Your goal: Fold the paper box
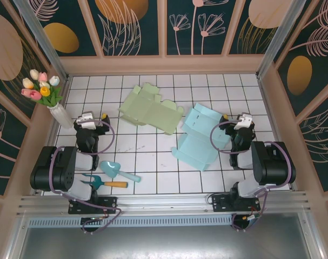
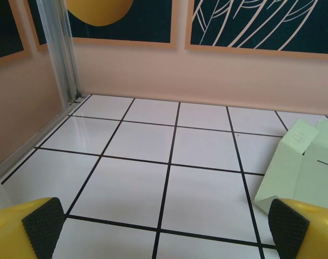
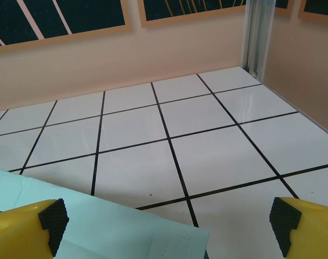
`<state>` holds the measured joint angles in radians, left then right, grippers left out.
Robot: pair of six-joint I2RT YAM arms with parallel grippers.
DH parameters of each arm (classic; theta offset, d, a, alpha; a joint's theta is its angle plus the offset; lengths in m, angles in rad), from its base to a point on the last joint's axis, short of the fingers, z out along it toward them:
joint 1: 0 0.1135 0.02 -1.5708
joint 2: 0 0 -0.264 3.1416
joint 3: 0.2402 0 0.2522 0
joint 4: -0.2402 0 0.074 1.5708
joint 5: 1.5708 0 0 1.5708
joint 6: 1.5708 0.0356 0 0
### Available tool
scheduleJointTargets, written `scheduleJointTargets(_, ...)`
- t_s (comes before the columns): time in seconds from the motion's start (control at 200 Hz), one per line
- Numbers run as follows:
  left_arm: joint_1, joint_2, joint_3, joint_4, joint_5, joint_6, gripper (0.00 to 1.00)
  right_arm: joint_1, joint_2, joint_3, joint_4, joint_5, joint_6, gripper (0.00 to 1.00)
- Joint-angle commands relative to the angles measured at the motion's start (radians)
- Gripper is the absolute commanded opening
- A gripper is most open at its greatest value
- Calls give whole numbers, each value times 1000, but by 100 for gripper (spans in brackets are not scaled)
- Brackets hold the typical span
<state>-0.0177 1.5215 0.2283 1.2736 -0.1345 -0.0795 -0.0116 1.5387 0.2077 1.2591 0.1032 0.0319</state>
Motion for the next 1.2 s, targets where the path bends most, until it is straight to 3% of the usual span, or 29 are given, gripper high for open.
scheduleJointTargets(0.0,7,-2,3,7,16,16,99,0,3,16,6,-19,-6,99)
scheduleJointTargets(0.966,9,-3,7,2,18,12,99,-22,0,18,-3,-69,3,99)
scheduleJointTargets(1.196,6,-40,-34,51,80,40,99,10,-21,17,-14,-71,-39,99)
